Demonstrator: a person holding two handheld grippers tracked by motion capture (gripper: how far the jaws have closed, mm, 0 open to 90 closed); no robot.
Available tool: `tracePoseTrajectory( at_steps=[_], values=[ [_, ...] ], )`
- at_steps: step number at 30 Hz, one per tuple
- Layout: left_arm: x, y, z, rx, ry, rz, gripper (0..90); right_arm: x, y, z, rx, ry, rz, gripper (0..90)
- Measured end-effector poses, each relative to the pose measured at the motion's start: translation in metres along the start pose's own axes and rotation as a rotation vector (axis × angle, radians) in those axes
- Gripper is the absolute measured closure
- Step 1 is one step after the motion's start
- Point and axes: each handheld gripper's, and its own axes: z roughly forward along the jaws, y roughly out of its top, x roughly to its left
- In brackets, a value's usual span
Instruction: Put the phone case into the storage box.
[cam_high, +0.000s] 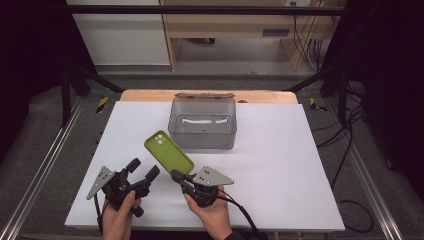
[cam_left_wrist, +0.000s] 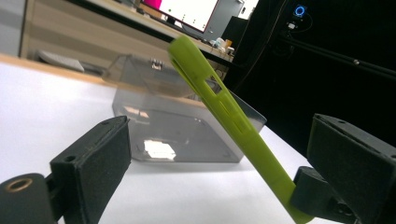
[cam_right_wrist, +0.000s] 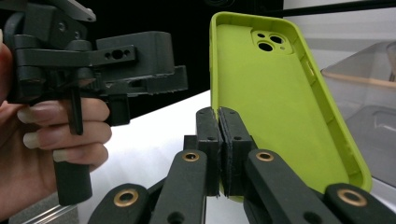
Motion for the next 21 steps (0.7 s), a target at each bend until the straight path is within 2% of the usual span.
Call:
tracePoseTrajectory(
  at_steps=[4, 5, 7, 9, 10, 11, 13, 14, 16, 17, 21],
  values=[
    [-0.007, 0.007, 0.009, 0.021, -0.004, 0.026, 4.7, -0.008, 0.008, -0.01, -0.027, -0.019, 0.01, 88.0],
    [-0.012, 0.013, 0.017, 0.047, 0.001, 0.076, 4.7, -0.013, 0.012, -0.015, -0.039, -0.029, 0.011, 88.0],
    [-0.014, 0.016, 0.02, 0.054, -0.003, 0.091, 4.7, -0.016, 0.014, -0.017, -0.046, -0.035, 0.011, 88.0],
    [-0.017, 0.023, 0.028, 0.061, -0.014, 0.099, 4.6, -0.026, 0.019, -0.025, -0.072, -0.065, 0.012, 88.0],
    [-0.019, 0.027, 0.032, 0.062, -0.016, 0.097, 4.6, -0.026, 0.019, -0.025, -0.072, -0.065, 0.012, 88.0],
    [-0.022, 0.033, 0.038, 0.062, -0.028, 0.095, 4.6, -0.034, 0.023, -0.031, -0.093, -0.086, 0.02, 88.0],
    [-0.027, 0.039, 0.048, 0.063, -0.041, 0.097, 4.6, -0.037, 0.024, -0.033, -0.1, -0.089, 0.024, 88.0],
    [-0.033, 0.045, 0.058, 0.073, -0.06, 0.1, 4.6, -0.041, 0.027, -0.039, -0.112, -0.099, 0.021, 88.0],
    [-0.036, 0.048, 0.063, 0.071, -0.064, 0.095, 4.6, -0.044, 0.028, -0.044, -0.122, -0.107, 0.019, 88.0],
    [-0.042, 0.052, 0.071, 0.075, -0.078, 0.086, 4.6, -0.045, 0.029, -0.046, -0.127, -0.112, 0.022, 88.0],
    [-0.048, 0.055, 0.08, 0.08, -0.079, 0.069, 4.6, -0.05, 0.03, -0.052, -0.149, -0.119, 0.036, 88.0]
  ],
)
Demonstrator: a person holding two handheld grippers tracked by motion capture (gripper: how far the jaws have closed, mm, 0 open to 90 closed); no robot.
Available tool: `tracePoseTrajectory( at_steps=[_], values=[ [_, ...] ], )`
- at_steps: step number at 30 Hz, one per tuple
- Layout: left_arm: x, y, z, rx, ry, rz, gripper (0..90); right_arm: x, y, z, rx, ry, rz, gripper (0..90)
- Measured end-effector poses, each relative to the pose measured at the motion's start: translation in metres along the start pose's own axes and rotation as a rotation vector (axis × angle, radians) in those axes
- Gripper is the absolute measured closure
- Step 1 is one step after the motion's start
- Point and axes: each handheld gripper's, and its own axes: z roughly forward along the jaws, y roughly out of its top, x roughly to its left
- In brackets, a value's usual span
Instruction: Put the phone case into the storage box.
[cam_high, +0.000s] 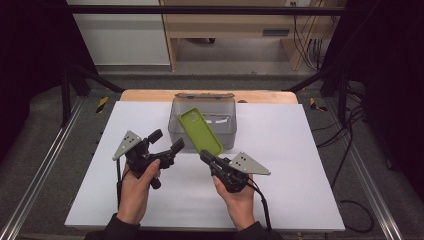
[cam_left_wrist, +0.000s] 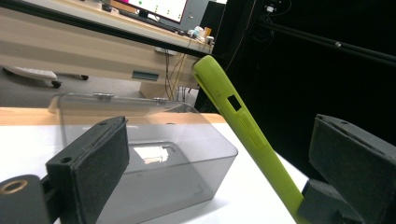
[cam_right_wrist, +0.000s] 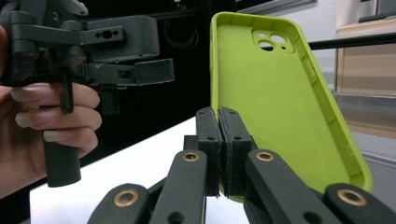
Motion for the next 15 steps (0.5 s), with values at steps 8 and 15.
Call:
tracePoseTrajectory(
  at_steps=[8, 15],
  values=[
    [-0.015, 0.007, 0.014, 0.003, -0.012, 0.009, 4.8, -0.005, 0.005, -0.005, -0.035, -0.004, 0.023, 88.0],
    [-0.024, 0.006, 0.019, -0.005, 0.009, 0.014, 5.3, -0.005, 0.006, -0.006, -0.043, -0.003, 0.025, 88.0]
  ],
)
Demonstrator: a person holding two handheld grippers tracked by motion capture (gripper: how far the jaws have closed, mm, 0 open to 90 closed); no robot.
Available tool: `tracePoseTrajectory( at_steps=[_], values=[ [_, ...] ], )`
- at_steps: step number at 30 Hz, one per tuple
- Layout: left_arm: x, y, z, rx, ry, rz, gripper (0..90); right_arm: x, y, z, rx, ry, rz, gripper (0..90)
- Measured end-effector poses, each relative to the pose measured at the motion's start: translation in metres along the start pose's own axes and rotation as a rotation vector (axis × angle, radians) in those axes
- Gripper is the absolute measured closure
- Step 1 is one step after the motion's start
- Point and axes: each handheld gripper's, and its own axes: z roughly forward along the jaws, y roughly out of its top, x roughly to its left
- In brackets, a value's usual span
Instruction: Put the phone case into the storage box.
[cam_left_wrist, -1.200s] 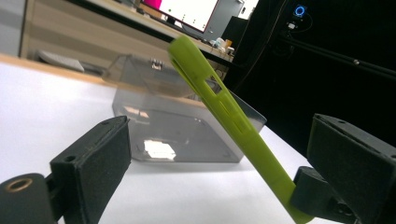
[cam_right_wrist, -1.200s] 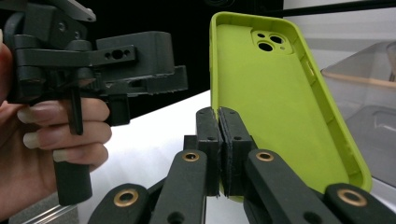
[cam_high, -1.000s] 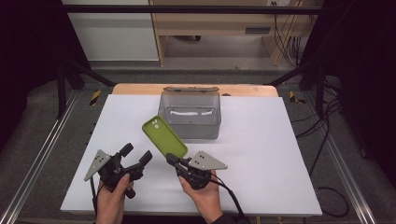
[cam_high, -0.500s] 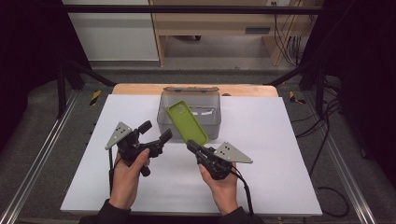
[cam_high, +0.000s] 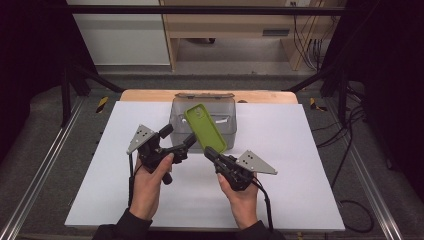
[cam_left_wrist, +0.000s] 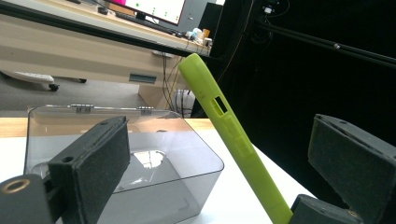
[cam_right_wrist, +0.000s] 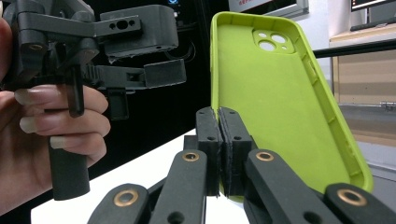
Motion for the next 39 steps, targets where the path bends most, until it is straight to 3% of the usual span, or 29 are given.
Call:
tracePoseTrajectory(
  at_steps=[5, 11, 15, 17, 19, 26, 34, 39],
  values=[
    [-0.004, -0.001, 0.003, 0.015, -0.02, -0.001, 6.3, 0.0, 0.001, -0.001, -0.009, 0.001, 0.002, 88.0],
    [-0.005, -0.001, 0.004, 0.012, -0.014, 0.004, 7.2, 0.002, 0.0, 0.0, -0.015, 0.015, 0.023, 88.0],
    [-0.003, 0.0, 0.001, -0.013, -0.004, -0.019, 15.4, 0.006, 0.0, 0.001, -0.012, 0.02, 0.019, 88.0],
    [-0.003, 0.0, 0.001, -0.017, -0.003, -0.02, 16.7, 0.006, 0.0, 0.002, -0.011, 0.021, 0.016, 88.0],
    [-0.003, 0.0, 0.0, -0.021, 0.013, -0.006, 23.6, 0.008, 0.0, 0.002, -0.013, 0.025, 0.018, 88.0],
    [-0.003, -0.005, -0.001, -0.013, 0.024, -0.007, 27.9, 0.011, 0.001, 0.004, -0.013, 0.033, 0.009, 88.0],
    [-0.006, -0.011, 0.003, 0.0, 0.005, -0.02, 31.8, 0.012, 0.0, 0.004, -0.009, 0.038, 0.011, 88.0],
    [-0.009, -0.014, 0.002, -0.004, -0.022, -0.06, 38.7, 0.012, 0.0, 0.005, -0.004, 0.028, -0.001, 88.0]
  ],
)
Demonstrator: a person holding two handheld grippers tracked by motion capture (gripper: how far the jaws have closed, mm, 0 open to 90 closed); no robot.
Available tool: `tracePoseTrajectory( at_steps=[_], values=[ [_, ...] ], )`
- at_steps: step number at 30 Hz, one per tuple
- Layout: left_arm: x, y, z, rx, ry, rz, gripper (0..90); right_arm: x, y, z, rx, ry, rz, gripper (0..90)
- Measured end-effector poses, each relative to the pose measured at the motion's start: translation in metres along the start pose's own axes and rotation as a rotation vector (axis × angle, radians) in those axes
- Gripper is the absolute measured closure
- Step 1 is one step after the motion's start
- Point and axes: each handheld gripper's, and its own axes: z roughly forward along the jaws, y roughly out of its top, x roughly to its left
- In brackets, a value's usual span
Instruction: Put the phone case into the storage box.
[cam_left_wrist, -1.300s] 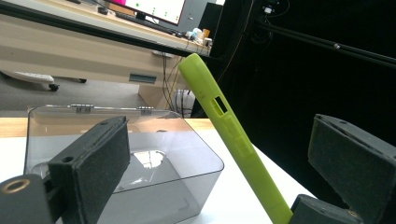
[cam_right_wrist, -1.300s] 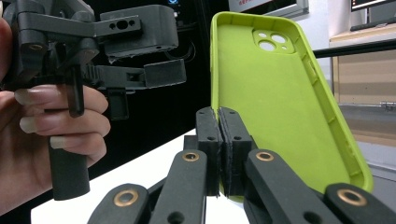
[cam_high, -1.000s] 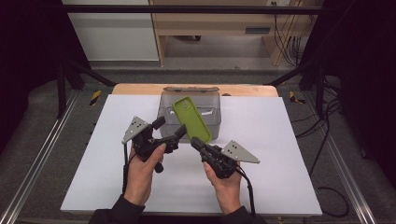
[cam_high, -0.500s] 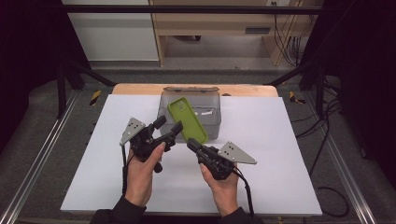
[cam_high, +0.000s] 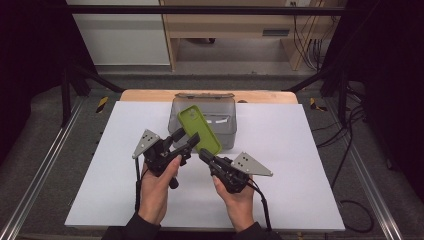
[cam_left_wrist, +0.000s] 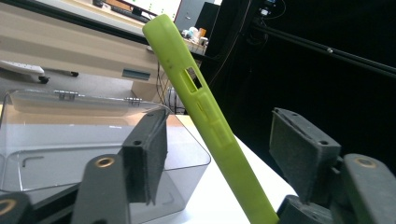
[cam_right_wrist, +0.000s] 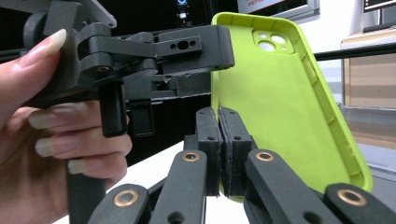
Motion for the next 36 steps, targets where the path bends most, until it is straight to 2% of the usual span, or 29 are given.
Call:
tracePoseTrajectory(
  at_steps=[6, 10, 20, 36],
  values=[
    [-0.002, -0.004, 0.002, 0.009, -0.006, -0.005, 47.3, 0.0, -0.001, 0.001, 0.002, 0.003, 0.01, 88.0],
    [-0.002, -0.006, 0.002, -0.004, -0.008, -0.022, 53.9, 0.001, -0.002, 0.001, 0.002, 0.001, 0.011, 88.0],
    [-0.001, -0.008, 0.001, -0.019, 0.001, -0.032, 65.1, 0.003, -0.002, 0.001, 0.0, -0.001, 0.015, 87.9],
    [0.002, -0.013, 0.002, -0.021, -0.004, -0.087, 68.3, 0.005, -0.005, 0.005, 0.007, 0.017, 0.022, 87.9]
  ],
)
